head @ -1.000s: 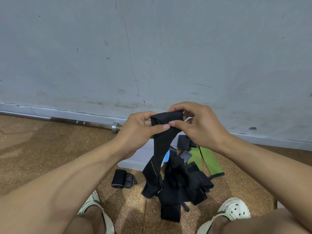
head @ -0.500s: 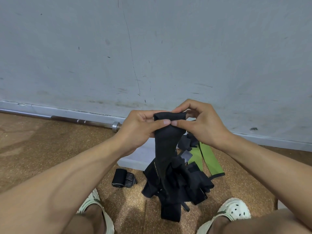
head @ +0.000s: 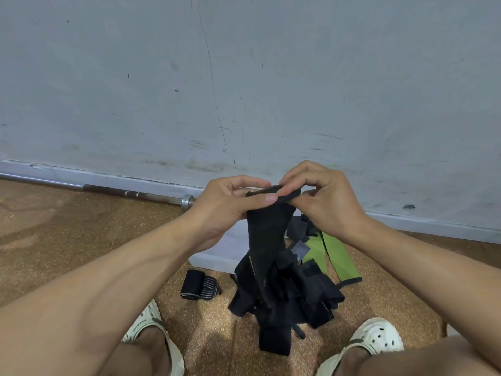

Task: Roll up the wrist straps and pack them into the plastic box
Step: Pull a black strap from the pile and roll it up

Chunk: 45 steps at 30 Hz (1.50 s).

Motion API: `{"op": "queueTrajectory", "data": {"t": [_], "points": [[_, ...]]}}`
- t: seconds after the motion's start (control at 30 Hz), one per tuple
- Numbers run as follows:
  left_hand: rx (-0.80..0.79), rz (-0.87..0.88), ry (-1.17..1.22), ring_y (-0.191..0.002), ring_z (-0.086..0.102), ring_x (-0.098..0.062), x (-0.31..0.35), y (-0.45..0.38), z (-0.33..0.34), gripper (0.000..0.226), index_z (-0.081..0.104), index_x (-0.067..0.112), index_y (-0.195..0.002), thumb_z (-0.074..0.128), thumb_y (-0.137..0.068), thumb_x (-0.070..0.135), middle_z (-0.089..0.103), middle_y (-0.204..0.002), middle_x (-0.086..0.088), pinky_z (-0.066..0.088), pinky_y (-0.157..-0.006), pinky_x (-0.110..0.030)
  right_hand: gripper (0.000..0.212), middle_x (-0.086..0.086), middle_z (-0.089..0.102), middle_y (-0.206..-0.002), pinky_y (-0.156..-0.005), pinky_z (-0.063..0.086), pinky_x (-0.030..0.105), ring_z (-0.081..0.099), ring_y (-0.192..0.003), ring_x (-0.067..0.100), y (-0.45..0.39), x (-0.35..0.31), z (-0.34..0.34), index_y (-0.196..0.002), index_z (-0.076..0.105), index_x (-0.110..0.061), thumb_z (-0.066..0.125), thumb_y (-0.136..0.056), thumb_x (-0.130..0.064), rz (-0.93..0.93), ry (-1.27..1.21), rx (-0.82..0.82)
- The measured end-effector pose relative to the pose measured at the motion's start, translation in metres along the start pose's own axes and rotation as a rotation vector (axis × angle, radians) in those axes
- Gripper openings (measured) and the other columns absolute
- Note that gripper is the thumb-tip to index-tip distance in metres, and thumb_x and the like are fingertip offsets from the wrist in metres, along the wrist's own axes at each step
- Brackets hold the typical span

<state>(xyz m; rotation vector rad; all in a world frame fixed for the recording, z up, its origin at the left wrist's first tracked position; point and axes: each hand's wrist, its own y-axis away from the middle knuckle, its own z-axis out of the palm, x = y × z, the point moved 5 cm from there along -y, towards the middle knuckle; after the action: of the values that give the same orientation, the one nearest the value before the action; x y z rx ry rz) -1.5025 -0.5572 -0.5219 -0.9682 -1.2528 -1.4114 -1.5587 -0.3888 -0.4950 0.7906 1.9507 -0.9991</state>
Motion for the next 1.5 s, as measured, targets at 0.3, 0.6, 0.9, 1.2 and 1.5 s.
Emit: {"op": "queueTrajectory", "data": {"t": [0.3,0.6,0.9,1.2,1.5], "points": [[0.092,0.140,-0.028,-0.086,0.073,-0.018,0.012,-0.001,-0.011,0.030,0.073,0.012,-0.103,0.081,-0.077,-0.001,0.079,-0.098,-0.008,0.056,-0.077,-0.026,0.054,0.004,0.073,-0.108,-0.093,0.058,0.042,0.071,-0.104,0.028,-0.001,0.001,0.002,-0.120,0.062,-0.029,0.088,-0.073,-0.025,0.220,-0.123,-0.211],[0.032,0.130,-0.015,-0.087,0.074,-0.021,0.006,0.000,-0.004,0.031,0.070,0.011,-0.109,0.078,-0.082,-0.002,0.078,-0.100,-0.012,0.060,-0.076,-0.029,0.031,0.007,0.077,-0.103,-0.095,0.058,0.050,0.075,-0.095,0.032,0.001,0.006,0.003,-0.102,0.070,-0.020,0.086,-0.076,-0.016,0.219,-0.087,-0.161],[-0.027,0.081,-0.015,-0.110,0.072,-0.020,-0.009,-0.003,0.008,0.027,0.063,0.010,-0.128,0.059,-0.103,0.019,0.076,-0.116,-0.007,0.059,-0.090,-0.030,0.023,0.020,0.075,-0.098,-0.078,0.064,0.050,0.072,-0.090,0.042,-0.002,0.009,0.003,-0.091,0.070,-0.018,0.085,-0.078,-0.005,0.257,-0.208,0.052],[0.044,0.164,-0.157,-0.116,0.069,-0.017,-0.003,-0.008,-0.002,0.029,0.063,0.020,-0.133,0.046,-0.109,0.021,0.073,-0.123,0.001,0.051,-0.106,-0.041,0.033,0.007,0.077,-0.112,-0.066,0.061,0.030,0.070,-0.084,0.019,-0.003,0.009,0.010,-0.135,0.067,-0.018,0.057,-0.104,-0.023,0.361,-0.263,-0.085],[-0.032,0.110,-0.103,-0.112,0.071,-0.025,-0.003,-0.004,-0.001,0.037,0.070,0.011,-0.124,0.041,-0.110,0.030,0.076,-0.116,-0.010,0.053,-0.102,-0.043,0.031,0.005,0.080,-0.106,-0.071,0.062,0.027,0.077,-0.092,0.022,-0.003,0.008,0.003,-0.118,0.074,-0.018,0.074,-0.088,-0.009,0.401,-0.312,-0.126]]}}
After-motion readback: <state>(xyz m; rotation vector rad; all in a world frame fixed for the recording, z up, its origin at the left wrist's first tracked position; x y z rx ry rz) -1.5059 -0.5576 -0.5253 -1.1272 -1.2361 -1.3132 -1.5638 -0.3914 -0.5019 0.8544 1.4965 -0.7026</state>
